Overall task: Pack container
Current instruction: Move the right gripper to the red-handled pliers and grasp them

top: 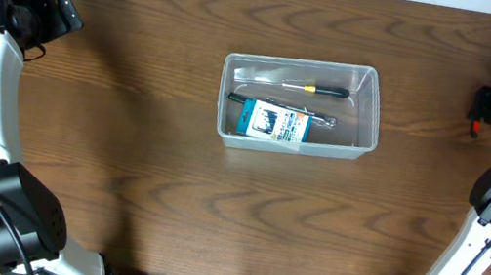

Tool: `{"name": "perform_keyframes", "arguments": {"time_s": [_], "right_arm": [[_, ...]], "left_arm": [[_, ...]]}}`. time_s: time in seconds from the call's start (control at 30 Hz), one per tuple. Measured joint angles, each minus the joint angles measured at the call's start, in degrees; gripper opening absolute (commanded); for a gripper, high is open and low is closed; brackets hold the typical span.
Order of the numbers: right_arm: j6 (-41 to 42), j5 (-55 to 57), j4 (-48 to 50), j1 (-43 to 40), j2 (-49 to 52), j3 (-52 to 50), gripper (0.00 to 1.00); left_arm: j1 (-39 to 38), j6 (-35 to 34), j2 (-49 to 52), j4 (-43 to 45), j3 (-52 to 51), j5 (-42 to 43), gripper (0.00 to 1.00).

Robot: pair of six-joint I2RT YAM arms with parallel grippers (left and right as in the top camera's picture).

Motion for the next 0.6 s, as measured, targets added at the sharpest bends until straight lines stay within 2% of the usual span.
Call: {"name": "perform_keyframes", "arguments": {"time_s": [0.2,0.43,0.6], "right_arm": [[0.83,-0.50,0.02,0.00,1.03,0.13,0.53],[1.18,-0.81,-0.61,0.20,1.03,0.13,0.25],[1.25,-1.07,-1.57,0.24,1.03,0.13,0.11]], "left_arm": [[0.00,0.00,0.00,0.00,0.00,0.00,0.98],[0.00,0.00,0.00,0.00,0.00,0.00,0.98],[0.00,0.00,0.00,0.00,0.00,0.00,0.98]]}}
